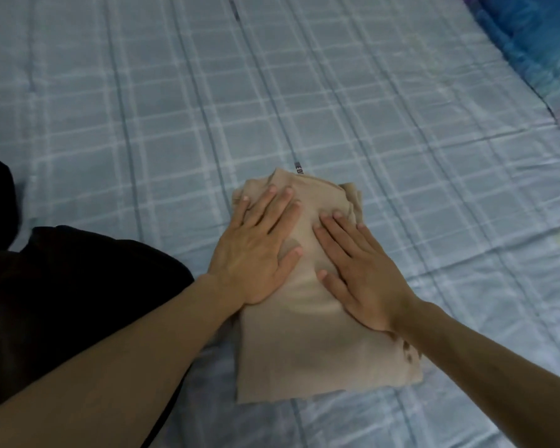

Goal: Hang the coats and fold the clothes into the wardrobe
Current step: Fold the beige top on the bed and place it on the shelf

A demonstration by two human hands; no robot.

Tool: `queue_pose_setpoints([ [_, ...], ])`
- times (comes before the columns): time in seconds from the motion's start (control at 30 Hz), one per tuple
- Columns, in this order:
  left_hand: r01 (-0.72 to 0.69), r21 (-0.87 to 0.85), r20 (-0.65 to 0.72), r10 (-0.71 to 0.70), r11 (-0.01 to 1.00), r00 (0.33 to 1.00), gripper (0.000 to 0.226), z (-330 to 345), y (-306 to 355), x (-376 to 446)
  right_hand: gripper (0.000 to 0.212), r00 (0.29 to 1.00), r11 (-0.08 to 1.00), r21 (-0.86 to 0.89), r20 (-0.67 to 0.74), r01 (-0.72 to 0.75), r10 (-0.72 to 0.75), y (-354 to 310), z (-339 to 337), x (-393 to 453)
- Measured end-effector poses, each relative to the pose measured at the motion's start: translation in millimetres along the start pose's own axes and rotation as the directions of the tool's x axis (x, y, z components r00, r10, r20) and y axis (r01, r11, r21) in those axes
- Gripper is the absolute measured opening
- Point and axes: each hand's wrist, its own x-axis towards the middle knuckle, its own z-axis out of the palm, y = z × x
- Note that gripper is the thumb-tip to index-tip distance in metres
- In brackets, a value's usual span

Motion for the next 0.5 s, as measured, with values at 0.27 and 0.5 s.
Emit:
queue_pose_setpoints([
  [0.27,0.04,0.058,0.076,-0.044,0.998,0.996,0.075,-19.3,7.6,-2.6,0.072,0.994,0.994,-0.034,-0.012,-0.106,0.105,-7.5,-5.0,-1.1],
  [0.5,-0.072,-0.002,0.125,0.071,0.997,0.99,0.078,-6.9,28.5,-43.1,0.077,0.979,0.979,0.05,-0.041,-0.197,0.199,-24.7,10.7,-44.1],
])
